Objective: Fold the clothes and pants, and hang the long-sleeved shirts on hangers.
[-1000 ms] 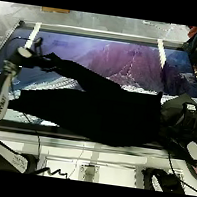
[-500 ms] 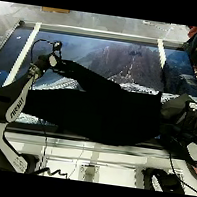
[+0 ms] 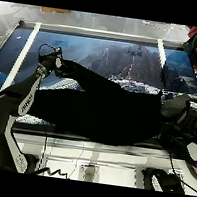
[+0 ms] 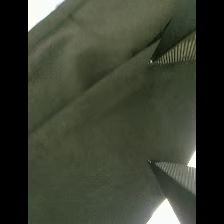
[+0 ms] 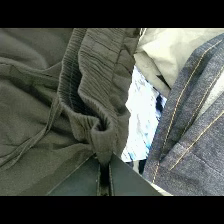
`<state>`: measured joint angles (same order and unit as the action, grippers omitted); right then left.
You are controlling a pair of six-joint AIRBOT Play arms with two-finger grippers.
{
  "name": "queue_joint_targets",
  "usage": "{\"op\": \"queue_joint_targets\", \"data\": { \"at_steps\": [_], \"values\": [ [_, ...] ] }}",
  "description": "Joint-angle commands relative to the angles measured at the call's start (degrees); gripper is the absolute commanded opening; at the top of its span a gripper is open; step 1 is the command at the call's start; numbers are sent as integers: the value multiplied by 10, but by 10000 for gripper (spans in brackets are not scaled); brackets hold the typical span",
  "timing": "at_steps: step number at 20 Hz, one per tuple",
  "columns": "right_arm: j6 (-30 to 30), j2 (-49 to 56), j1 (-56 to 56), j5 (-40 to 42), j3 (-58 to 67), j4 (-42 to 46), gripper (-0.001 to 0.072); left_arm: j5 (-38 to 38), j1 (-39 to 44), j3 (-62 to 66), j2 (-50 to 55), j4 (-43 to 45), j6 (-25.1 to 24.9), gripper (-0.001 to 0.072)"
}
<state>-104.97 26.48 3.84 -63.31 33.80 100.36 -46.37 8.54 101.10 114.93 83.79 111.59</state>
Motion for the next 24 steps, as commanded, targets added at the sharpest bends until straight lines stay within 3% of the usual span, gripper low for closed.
{"op": "queue_joint_targets", "data": {
  "at_steps": [1,2,3,6,11,13,15,16,17,18,24],
  "values": [
    [0,0,0,0,0,0,28,-5,-5,10,10,15,16,420],
    [0,0,0,-2,0,0,28,-10,-9,11,8,15,15,172],
    [0,0,0,-3,0,0,28,-17,-12,11,6,15,14,14],
    [0,0,0,-3,0,0,28,-39,-21,11,-2,19,12,8],
    [0,0,0,-3,0,0,28,-165,-30,11,-47,107,-137,6],
    [0,0,0,0,0,1,28,-200,-29,11,-60,32,-152,8],
    [0,0,0,4,0,0,28,-204,-19,11,-60,-84,-152,32],
    [0,0,0,5,0,0,28,-193,-11,10,-57,-132,-152,147],
    [0,0,0,4,0,0,28,-176,-3,10,-54,-159,-152,464],
    [0,0,0,3,0,-1,28,-155,7,10,-50,-170,-150,698],
    [0,0,0,3,0,-2,28,-48,58,10,-2,-169,-95,695]
  ]
}}
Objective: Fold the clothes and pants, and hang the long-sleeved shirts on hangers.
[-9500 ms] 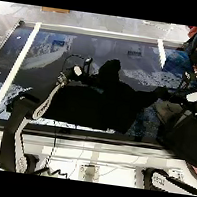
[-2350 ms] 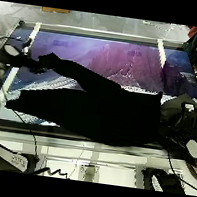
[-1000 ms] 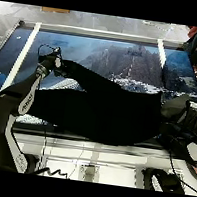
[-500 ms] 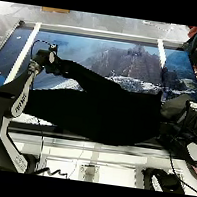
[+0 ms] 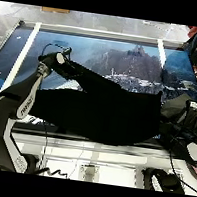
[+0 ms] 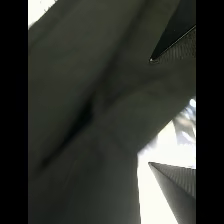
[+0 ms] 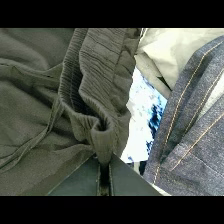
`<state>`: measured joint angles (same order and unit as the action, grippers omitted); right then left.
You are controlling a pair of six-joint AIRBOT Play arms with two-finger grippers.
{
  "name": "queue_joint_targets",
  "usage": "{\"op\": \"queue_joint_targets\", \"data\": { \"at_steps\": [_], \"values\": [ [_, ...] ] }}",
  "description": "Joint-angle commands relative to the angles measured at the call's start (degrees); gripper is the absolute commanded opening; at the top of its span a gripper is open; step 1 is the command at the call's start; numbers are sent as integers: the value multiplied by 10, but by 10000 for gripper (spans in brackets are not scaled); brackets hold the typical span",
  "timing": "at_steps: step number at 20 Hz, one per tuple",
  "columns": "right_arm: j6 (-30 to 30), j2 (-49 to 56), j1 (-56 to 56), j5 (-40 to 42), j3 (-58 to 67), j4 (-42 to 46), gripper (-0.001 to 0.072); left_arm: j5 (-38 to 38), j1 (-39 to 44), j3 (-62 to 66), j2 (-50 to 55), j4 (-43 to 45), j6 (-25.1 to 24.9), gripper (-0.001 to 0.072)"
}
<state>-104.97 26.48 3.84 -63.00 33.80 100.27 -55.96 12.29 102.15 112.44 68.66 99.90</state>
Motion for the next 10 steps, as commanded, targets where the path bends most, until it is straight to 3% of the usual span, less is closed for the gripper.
{"op": "queue_joint_targets", "data": {
  "at_steps": [1,2,4,5,8,10],
  "values": [
    [0,0,0,0,0,-2,28,48,22,0,35,-17,21,688],
    [0,0,0,0,0,-5,28,50,22,0,38,-10,19,409],
    [0,0,0,0,0,-17,28,43,14,0,40,-10,19,97],
    [0,0,0,0,0,-17,28,36,9,0,40,-11,20,8],
    [0,0,0,3,0,-17,28,-12,-7,0,33,-5,10,7],
    [0,0,0,6,0,-17,28,-78,-10,0,14,61,-59,6]
  ]
}}
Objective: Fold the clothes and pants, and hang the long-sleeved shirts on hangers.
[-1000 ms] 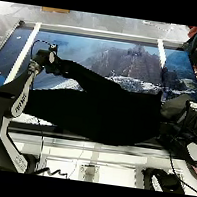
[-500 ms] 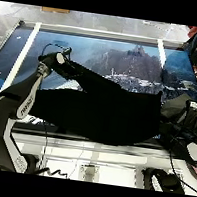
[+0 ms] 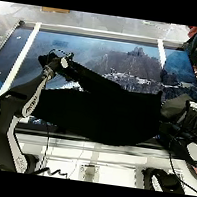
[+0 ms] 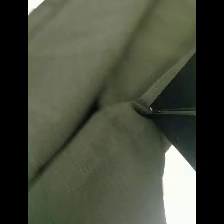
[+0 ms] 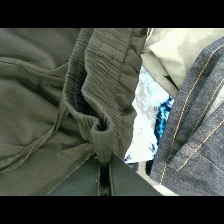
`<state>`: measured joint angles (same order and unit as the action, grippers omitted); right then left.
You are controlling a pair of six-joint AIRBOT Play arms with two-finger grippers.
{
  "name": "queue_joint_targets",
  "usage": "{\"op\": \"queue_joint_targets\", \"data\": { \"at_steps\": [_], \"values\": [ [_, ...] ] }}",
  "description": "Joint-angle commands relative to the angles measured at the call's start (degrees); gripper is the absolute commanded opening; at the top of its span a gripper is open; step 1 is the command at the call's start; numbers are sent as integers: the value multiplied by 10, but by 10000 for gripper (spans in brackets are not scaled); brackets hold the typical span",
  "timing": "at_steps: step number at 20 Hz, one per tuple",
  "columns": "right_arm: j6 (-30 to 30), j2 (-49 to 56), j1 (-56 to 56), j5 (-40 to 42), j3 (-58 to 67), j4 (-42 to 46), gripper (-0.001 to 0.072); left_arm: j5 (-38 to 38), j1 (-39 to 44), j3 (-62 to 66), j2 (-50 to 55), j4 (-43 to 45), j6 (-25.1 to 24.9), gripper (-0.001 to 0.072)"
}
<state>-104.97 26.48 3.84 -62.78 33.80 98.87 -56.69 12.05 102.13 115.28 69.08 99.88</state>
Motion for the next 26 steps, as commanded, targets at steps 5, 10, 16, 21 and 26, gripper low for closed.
{"op": "queue_joint_targets", "data": {
  "at_steps": [5,10,16,21,26],
  "values": [
    [0,0,0,7,0,-3,28,-149,5,-33,-111,229,-148,6],
    [0,0,0,7,0,-3,28,-111,5,-183,-228,214,-104,7],
    [0,0,0,28,0,-2,28,121,26,-497,-337,-1,-76,9],
    [0,0,0,29,0,1,28,173,0,-480,-342,-20,-73,714],
    [0,0,0,54,0,1,28,295,-34,-384,-340,4,-71,699]
  ]
}}
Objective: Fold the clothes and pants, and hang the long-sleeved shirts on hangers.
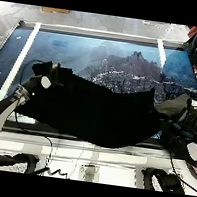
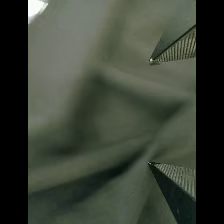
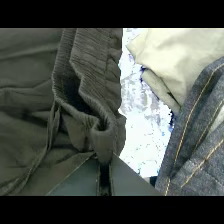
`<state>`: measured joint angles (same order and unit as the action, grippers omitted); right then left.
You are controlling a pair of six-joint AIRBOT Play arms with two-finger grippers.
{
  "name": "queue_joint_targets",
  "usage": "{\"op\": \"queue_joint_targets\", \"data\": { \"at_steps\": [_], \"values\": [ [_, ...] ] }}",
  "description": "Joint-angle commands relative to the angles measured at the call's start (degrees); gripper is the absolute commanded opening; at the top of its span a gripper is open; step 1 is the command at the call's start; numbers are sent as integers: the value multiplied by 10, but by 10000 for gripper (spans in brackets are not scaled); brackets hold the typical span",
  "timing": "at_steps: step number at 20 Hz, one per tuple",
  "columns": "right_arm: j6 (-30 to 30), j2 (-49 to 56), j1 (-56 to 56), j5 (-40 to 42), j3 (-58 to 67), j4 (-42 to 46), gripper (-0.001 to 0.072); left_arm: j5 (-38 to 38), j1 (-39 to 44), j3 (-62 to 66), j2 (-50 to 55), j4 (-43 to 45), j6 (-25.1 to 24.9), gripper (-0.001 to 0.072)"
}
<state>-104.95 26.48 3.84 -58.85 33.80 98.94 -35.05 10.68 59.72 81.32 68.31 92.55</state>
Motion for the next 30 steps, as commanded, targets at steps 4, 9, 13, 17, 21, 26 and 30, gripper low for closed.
{"op": "queue_joint_targets", "data": {
  "at_steps": [4,9,13,17,21,26,30],
  "values": [
    [0,0,0,18,0,0,28,-16,-105,110,42,110,125,615],
    [0,0,0,19,0,0,28,-84,-163,220,135,132,130,617],
    [0,0,0,19,0,0,29,-213,-160,389,263,206,132,587],
    [0,0,0,19,0,-1,29,-246,-155,510,366,204,170,587],
    [0,0,0,19,0,-2,28,-227,-137,544,409,204,169,587],
    [0,0,0,18,0,-2,28,-212,-128,544,417,247,170,450],
    [0,0,0,18,0,-2,28,-223,-134,545,415,247,166,195]
  ]
}}
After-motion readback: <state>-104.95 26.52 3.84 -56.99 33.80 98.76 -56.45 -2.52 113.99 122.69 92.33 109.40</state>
